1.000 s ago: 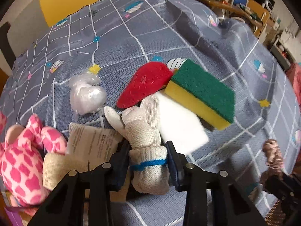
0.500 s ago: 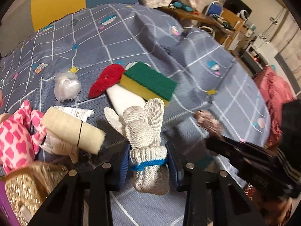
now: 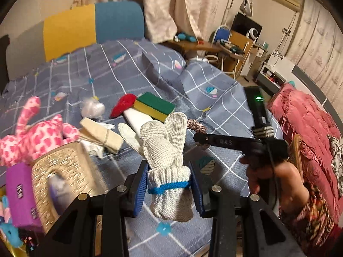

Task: Organize soft objects
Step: 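Carry the glove into the gold tray and release with left gripper while right carries the scrunchie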

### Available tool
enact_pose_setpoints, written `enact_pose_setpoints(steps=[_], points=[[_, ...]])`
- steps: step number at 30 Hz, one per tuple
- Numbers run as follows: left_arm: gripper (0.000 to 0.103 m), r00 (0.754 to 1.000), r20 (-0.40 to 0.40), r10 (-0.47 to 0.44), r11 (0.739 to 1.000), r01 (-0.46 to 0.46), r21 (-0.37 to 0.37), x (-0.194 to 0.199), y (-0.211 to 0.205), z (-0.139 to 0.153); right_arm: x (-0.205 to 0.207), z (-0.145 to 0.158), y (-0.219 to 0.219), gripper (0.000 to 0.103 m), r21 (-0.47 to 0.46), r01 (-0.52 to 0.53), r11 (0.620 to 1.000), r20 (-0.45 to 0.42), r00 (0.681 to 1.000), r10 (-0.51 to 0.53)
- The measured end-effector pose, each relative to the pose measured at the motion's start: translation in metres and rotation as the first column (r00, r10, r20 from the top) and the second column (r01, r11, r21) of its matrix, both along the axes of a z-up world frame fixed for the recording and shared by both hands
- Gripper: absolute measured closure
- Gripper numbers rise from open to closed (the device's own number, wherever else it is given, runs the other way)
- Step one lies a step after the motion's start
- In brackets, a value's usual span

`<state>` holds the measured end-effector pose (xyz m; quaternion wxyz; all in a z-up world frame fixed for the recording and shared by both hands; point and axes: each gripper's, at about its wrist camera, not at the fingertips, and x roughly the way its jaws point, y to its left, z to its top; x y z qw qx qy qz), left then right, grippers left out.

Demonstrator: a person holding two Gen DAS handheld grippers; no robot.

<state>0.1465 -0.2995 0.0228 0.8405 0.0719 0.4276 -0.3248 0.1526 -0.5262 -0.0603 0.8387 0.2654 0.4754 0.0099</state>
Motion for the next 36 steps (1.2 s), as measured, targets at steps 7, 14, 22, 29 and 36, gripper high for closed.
enact_pose_setpoints(steps=[7,14,22,29,36], points=[[0.066,0.997,0.032,0.072,0.996,-0.070,-0.052,-0.021,0.055,0.013,0.000,-0.001,0.006,0.083,-0.029,-0.017,0.999,0.003,1.000,0.018],[0.066,0.979,0.025,0.201,0.976,-0.198,-0.087,-0.030,0.130,0.013,-0.001,-0.001,0.016,0.083,-0.050,-0.053,0.997,0.017,0.998,0.054],[0.066,0.924,0.038,0.381,0.922,-0.377,-0.091,-0.041,0.228,0.008,-0.004,-0.003,0.036,0.083,-0.149,-0.101,0.984,0.051,0.993,0.110],[0.066,0.854,-0.016,0.520,0.853,-0.520,-0.055,-0.044,0.316,-0.020,-0.024,-0.013,0.053,0.083,-0.118,-0.074,0.990,0.058,0.995,0.082],[0.066,0.805,-0.077,0.589,0.808,-0.587,0.041,-0.039,0.374,-0.060,-0.052,0.015,0.070,0.083,-0.115,-0.040,0.993,0.110,0.993,0.052]])
